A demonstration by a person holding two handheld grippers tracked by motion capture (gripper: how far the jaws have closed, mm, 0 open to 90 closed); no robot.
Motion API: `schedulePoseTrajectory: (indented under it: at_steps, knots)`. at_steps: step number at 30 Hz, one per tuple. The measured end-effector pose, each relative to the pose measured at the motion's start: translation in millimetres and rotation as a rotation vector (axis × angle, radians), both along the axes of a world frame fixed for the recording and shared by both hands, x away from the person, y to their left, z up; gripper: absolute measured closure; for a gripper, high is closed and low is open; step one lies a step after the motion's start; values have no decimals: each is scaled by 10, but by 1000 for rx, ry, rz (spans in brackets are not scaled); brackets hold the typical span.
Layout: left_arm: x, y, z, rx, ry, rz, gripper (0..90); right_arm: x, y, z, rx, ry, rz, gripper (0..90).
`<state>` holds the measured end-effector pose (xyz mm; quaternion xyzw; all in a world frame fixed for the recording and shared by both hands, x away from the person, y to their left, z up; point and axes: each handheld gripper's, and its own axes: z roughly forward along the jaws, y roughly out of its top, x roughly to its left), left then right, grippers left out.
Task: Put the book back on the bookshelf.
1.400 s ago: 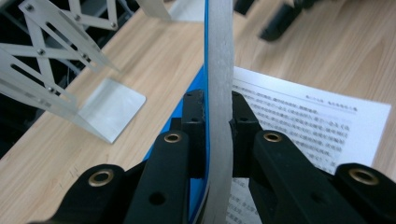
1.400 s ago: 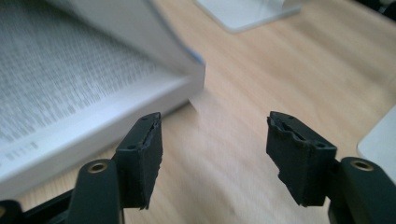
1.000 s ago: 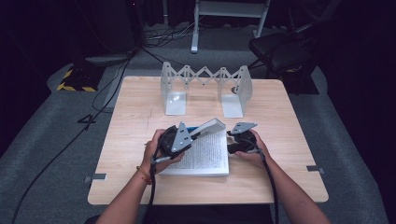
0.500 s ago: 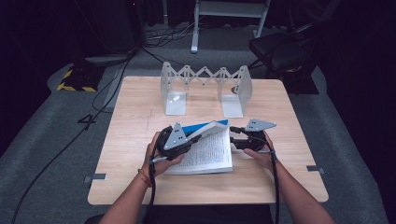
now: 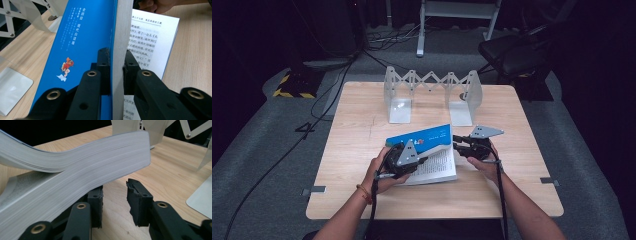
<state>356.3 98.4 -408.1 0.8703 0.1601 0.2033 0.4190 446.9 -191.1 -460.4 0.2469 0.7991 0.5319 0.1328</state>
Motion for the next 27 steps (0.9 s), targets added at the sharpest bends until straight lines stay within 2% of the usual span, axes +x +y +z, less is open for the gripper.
schedulePoseTrajectory:
  at_steps: [3,7,10,15,19,22,24,27]
  knots:
    - [-12,97,-2,-61,-10,14,805,5,52,54,-2,-7,16,655]
    - [-30,254,-15,-154,-5,30,803,-40,199,158,-23,-42,42,656]
    - [-39,389,-21,-226,21,36,796,-40,302,262,-15,-54,51,656]
    - [-98,531,-54,-250,4,33,768,-89,446,361,-19,-81,73,657]
    - [-120,643,-79,-312,2,47,745,-149,519,465,10,-104,102,657]
    - [-85,706,-91,-354,24,34,763,-170,570,523,17,-114,114,660]
    - [-67,704,-97,-362,33,26,773,-169,587,544,7,-126,115,660]
    - [-11,664,-92,-376,44,10,780,-139,566,522,25,-113,105,670]
